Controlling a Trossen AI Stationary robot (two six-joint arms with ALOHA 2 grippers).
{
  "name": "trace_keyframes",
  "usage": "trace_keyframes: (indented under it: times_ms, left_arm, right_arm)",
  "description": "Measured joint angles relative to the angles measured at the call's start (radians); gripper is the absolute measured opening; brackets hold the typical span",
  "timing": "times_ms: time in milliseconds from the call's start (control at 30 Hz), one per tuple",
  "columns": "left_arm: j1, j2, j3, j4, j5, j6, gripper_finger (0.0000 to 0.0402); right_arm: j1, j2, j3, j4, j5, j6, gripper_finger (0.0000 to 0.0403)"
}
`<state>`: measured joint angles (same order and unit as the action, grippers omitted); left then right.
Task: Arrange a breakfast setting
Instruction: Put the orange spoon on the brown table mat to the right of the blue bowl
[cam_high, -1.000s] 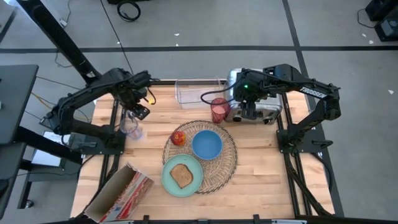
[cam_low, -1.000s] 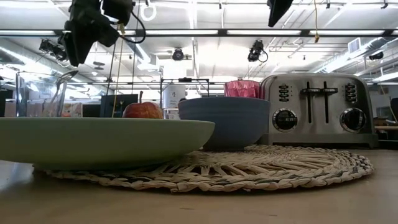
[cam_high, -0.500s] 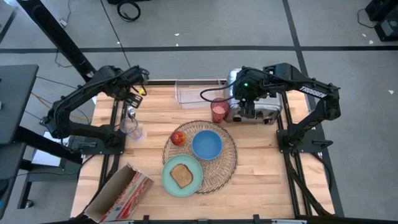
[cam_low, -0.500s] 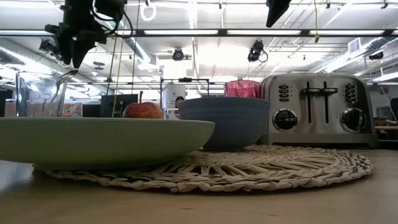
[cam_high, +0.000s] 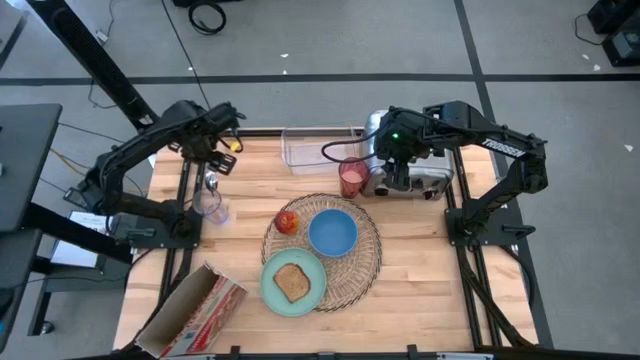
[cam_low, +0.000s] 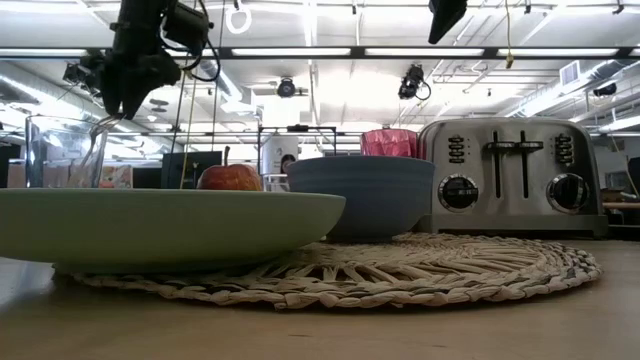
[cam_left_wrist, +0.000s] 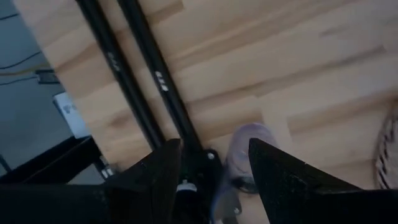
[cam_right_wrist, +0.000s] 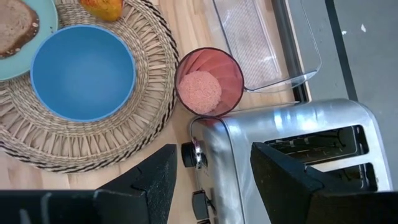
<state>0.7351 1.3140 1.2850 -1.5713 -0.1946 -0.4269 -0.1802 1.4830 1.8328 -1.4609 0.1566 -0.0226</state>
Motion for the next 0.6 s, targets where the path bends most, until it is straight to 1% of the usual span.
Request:
trace_keyframes:
  times_ms: [100,300,600]
  left_arm:
    - [-0.022,0.001,0.0,0.001,0.05,0.02,0.0196]
    - [-0.078,0.001,0.0,0.0,0.113,0.02,0.0196]
    - [-0.194,0.001,0.0,0.0,0.161,0.001,0.0196]
  right_arm:
    - [0.0,0.0,0.0,0.001,0.0,-0.003,0.021]
    - [-0.001,0.0,0.0,0.002,0.004,-0.005,0.021]
    - [-0.006,0.0,0.0,0.001,0.005,-0.024,0.021]
